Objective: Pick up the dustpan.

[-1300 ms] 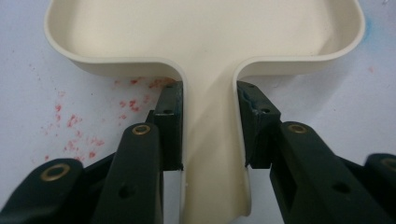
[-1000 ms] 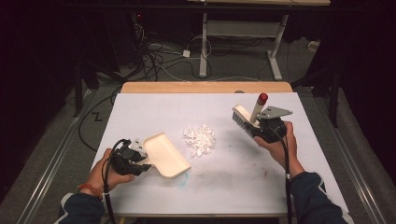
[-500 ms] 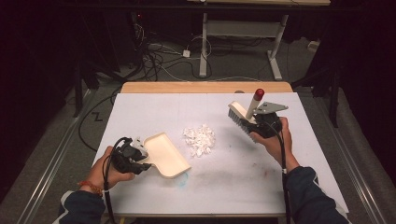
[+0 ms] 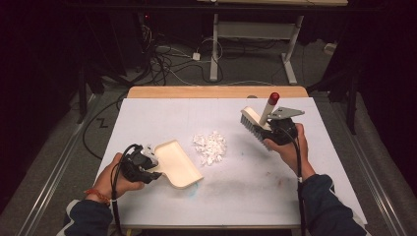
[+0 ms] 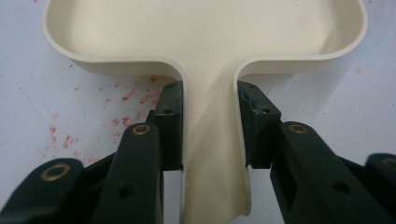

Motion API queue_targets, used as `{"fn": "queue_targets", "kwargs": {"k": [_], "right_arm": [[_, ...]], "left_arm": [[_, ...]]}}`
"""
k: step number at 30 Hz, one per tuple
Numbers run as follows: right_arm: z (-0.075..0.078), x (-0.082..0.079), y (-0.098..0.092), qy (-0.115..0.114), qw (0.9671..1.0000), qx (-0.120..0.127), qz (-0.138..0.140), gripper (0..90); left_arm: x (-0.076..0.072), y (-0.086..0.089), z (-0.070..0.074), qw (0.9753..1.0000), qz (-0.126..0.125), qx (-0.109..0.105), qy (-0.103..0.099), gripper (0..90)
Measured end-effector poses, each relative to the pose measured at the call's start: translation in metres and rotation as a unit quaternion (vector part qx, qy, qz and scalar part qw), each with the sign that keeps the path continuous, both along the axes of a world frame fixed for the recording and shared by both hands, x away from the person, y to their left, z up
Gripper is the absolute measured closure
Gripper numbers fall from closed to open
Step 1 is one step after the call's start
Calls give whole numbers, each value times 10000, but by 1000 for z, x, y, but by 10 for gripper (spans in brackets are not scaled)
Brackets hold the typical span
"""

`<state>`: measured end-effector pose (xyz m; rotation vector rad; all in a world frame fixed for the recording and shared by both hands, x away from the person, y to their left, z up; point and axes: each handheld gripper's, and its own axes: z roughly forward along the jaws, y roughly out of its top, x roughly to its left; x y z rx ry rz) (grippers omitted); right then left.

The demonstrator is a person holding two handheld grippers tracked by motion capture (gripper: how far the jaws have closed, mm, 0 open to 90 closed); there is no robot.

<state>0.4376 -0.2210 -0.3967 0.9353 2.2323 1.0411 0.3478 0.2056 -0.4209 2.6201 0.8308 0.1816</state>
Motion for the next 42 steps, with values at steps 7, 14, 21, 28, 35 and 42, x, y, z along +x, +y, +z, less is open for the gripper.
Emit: {"fn": "queue_targets", "kwargs": {"k": [7, 14, 21, 28, 35, 42], "right_arm": [[1, -3, 2, -24, 10000, 21, 14, 667], [0, -5, 7, -16, 10000, -21, 95, 667], [-3, -5, 8, 17, 9999, -83, 127, 668], [-2, -5, 9, -10, 9999, -75, 133, 667], [-2, -5, 8, -15, 9999, -81, 103, 667], [-4, -3, 14, -57, 9998, -167, 130, 668]], "left_arm": [[-1, -2, 1, 10000, -28, 42, 10, 627], [-1, -2, 0, 10000, -58, 42, 31, 627], [-2, -3, -3, 9999, -69, 88, 16, 627], [-1, -3, -4, 9999, -65, 65, 52, 626], [0, -3, -6, 9999, -78, 89, 86, 627], [-2, -4, -5, 9999, -84, 101, 85, 627]]}}
